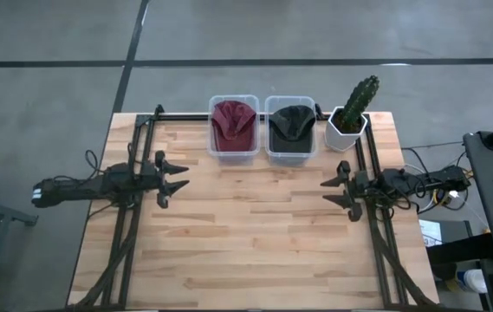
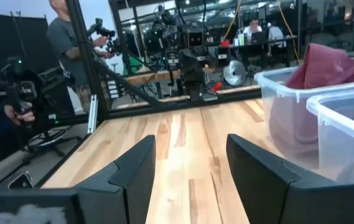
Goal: Pick & Place hat
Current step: Return to Home Position
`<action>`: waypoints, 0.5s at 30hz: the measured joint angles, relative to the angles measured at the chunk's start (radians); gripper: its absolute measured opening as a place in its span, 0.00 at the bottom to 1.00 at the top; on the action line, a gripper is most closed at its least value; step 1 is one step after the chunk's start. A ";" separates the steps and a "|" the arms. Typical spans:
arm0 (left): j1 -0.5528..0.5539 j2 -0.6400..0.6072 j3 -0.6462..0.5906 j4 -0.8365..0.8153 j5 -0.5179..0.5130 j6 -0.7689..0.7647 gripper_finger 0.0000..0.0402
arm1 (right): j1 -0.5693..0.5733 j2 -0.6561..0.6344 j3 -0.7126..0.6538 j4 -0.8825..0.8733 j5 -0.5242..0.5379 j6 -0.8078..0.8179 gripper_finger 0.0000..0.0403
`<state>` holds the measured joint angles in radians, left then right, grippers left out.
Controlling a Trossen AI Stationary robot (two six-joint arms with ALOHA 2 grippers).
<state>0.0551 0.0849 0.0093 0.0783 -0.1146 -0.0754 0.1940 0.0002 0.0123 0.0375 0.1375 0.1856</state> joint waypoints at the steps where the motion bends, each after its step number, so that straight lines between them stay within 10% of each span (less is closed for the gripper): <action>1: 0.000 0.000 0.000 0.000 0.000 0.007 0.51 | 0.000 0.000 0.000 -0.006 0.000 0.002 0.48; 15: 0.000 0.000 -0.001 -0.044 -0.007 0.043 0.51 | 0.000 0.002 0.000 -0.009 0.000 -0.071 0.48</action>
<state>0.0551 0.0845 0.0084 0.0345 -0.1219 -0.0328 0.1940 0.0025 0.0120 0.0284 0.1379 0.1143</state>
